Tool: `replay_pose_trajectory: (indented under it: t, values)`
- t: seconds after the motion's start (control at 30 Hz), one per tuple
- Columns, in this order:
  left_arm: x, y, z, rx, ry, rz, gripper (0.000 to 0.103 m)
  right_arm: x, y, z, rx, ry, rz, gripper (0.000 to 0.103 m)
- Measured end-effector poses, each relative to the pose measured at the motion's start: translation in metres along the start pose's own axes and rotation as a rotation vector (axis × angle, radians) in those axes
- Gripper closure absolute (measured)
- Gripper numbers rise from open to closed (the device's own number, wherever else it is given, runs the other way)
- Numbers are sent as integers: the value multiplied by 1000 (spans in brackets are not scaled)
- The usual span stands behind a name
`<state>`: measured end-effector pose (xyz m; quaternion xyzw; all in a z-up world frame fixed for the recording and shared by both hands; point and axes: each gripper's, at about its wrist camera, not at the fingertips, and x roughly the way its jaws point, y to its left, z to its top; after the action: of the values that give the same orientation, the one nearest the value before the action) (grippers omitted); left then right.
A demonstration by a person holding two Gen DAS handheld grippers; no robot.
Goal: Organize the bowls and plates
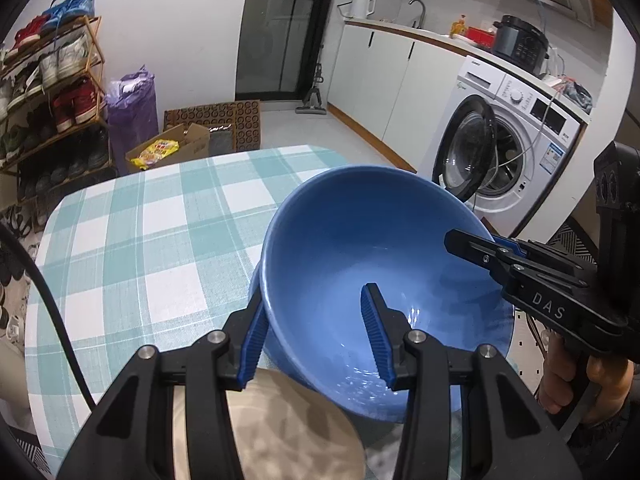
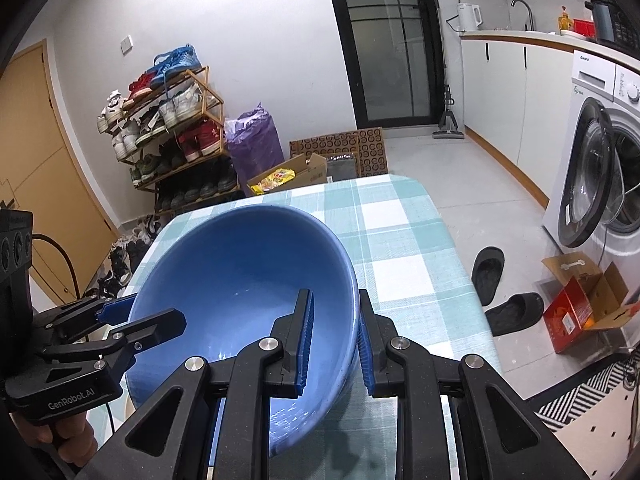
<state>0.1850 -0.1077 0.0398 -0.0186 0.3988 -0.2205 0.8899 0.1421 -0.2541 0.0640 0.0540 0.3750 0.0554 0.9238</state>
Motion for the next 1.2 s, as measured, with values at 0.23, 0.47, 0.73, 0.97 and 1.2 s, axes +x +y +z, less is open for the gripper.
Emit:
replay_pose_trajectory:
  t: [0.23,0.47,0.73,0.97,1.2]
  values:
    - [14,10,-4,-18,18,24,59,23,6,-5,-13,32,-15,82]
    - [30,14,-9,-16,45,55,59,45,7,-12,-19,56,-49,82]
    - [38,13,-12,5,55,81,59,59,10,-21,-51,69,-101,82]
    - [45,11,-14,24,62,110,59,67,11,-25,-74,73,-131,81]
    - [48,8,-16,48,49,140,59,72,12,-30,-101,63,-166,81]
